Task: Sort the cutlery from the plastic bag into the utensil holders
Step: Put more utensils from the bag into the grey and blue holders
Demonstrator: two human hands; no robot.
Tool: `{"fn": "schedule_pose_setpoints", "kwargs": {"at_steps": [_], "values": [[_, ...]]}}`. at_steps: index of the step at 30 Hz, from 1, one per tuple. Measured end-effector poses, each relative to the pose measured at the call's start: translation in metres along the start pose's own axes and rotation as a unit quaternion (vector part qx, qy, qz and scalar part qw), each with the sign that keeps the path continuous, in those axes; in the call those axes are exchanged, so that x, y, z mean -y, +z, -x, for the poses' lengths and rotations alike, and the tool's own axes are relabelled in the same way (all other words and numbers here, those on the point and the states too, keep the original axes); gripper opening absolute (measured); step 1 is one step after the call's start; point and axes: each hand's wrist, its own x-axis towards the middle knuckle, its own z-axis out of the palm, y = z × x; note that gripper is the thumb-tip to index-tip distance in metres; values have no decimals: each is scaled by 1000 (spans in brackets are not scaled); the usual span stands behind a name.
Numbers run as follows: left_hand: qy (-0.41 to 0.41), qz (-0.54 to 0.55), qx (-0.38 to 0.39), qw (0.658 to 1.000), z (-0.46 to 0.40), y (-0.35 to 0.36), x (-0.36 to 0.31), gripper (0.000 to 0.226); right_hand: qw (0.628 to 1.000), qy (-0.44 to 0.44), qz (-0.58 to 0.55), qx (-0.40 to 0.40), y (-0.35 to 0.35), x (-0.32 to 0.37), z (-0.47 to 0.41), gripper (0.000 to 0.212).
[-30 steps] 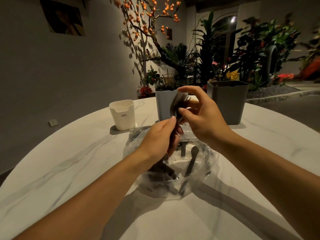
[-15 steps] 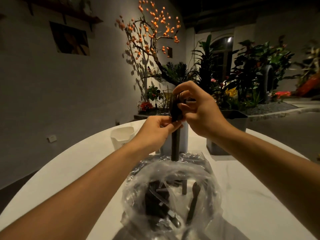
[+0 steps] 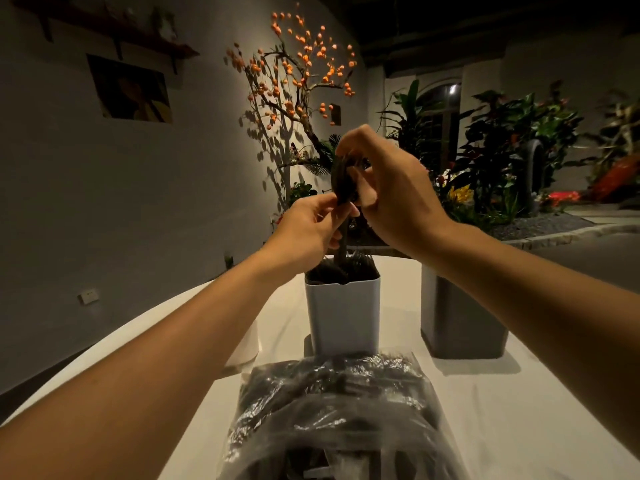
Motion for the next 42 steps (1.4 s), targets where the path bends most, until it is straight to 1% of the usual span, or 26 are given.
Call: {"fn": "schedule_pose_setpoints", "kwargs": {"at_steps": [2, 4, 6, 8, 9, 11, 12, 13, 14, 16, 17, 19, 23, 25, 27, 29, 30, 31, 33, 35, 36, 37, 38, 39, 41, 42], "values": [[-13, -10, 4, 1000, -10, 3, 13, 18, 1000, 3, 9, 11, 11, -8, 3, 30], [-36, -40, 7, 999, -14, 7, 27, 17, 999, 14, 13, 44, 25, -15, 11, 35], [-69, -80, 1, 994, -15, 9, 43, 15, 996, 21, 37, 76, 40, -24, 25, 31], [-86, -121, -1, 989, -11, 9, 56, 14, 990, 49, 78, 108, 53, -33, 39, 26], [-81, -141, -13, 987, -10, 10, 61, 17, 982, 70, 103, 143, 59, -38, 45, 25], [-66, -160, -50, 984, -7, 9, 69, 24, 948, 107, 133, 269, 69, -44, 55, 29], [-65, -159, -64, 983, -6, 8, 72, 26, 928, 121, 124, 330, 72, -44, 59, 34], [-65, -156, -71, 983, -5, 8, 72, 27, 913, 131, 111, 369, 73, -44, 62, 41], [-64, -154, -72, 983, -4, 7, 70, 28, 909, 136, 101, 382, 72, -43, 63, 48], [-63, -152, -64, 984, 0, 5, 64, 29, 913, 150, 91, 369, 66, -38, 61, 55], [-63, -148, -60, 985, 3, 4, 59, 30, 916, 168, 81, 354, 62, -35, 59, 53], [-64, -142, -50, 987, 10, 3, 50, 30, 923, 196, 65, 326, 51, -27, 54, 44], [-62, -150, -32, 986, 39, 3, 31, 24, 934, 199, 33, 295, 26, 1, 59, 22], [-64, -145, -25, 987, 59, 3, 21, 18, 933, 202, 1, 299, 14, 20, 68, 12], [-73, -126, -16, 989, 83, 4, 14, 17, 922, 199, -13, 331, 3, 41, 76, 14], [-90, -121, -4, 989, 109, 5, 9, 29, 901, 205, -27, 381, -7, 60, 85, 20], [-100, -118, 3, 988, 122, 6, 6, 36, 883, 217, -42, 413, -12, 70, 88, 21], [-115, -113, 15, 987, 135, 7, 5, 42, 858, 235, -63, 452, -15, 79, 94, 21], [-145, -117, 52, 981, 161, 10, 5, 47, 793, 263, -87, 543, -18, 98, 107, 17], [-159, -171, 87, 968, 186, 14, 12, 46, 734, 254, -56, 627, -15, 116, 124, 15], [-160, -196, 95, 963, 195, 16, 20, 43, 721, 232, -26, 652, -11, 124, 132, 17], [-160, -208, 92, 961, 203, 17, 29, 39, 728, 198, 4, 656, -7, 129, 141, 18], [-156, -204, 75, 964, 210, 18, 38, 33, 750, 159, 26, 642, -4, 135, 151, 17], [-149, -189, 47, 969, 215, 19, 47, 29, 778, 131, 37, 614, 0, 139, 160, 22], [-123, -170, -24, 977, 225, 21, 55, 27, 831, 118, 40, 542, 11, 143, 180, 38], [-105, -166, -57, 979, 228, 24, 57, 30, 845, 118, 43, 520, 17, 147, 188, 45]]}}
